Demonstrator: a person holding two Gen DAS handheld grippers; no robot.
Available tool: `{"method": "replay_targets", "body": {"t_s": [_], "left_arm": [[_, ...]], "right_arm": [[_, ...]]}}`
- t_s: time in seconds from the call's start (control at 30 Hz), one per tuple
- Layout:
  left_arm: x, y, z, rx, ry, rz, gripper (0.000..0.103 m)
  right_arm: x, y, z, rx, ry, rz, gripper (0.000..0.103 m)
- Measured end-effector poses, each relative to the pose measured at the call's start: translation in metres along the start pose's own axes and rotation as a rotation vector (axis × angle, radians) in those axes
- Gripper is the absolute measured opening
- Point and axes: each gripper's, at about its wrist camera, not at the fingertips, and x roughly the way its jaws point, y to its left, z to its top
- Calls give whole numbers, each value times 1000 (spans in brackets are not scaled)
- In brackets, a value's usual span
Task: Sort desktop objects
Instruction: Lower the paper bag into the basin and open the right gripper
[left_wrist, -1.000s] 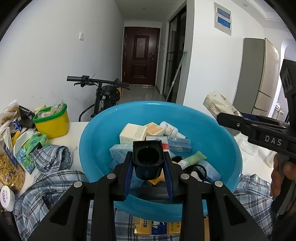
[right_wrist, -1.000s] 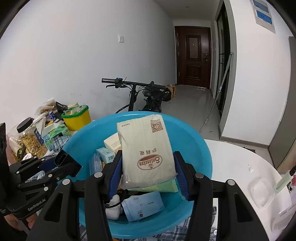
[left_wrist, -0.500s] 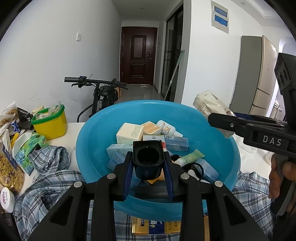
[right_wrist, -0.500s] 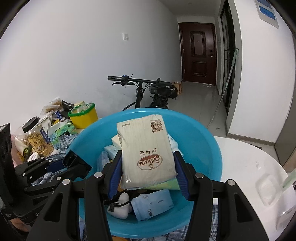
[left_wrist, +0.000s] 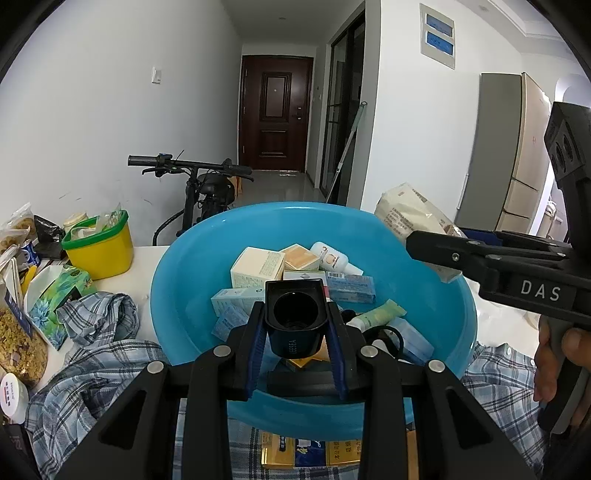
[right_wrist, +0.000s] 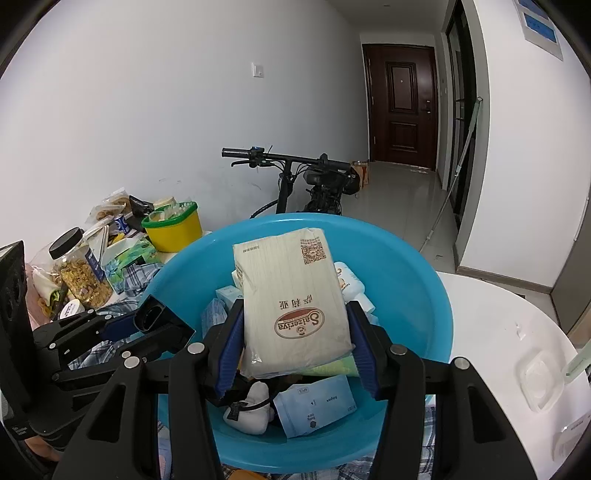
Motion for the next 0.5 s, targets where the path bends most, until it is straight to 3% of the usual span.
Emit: {"method": "replay_targets", "body": {"t_s": [0.5], "left_arm": [[-6, -3, 1, 5, -20, -7, 33]], "right_arm": [[12, 3, -7, -14, 16, -38, 52]]}}
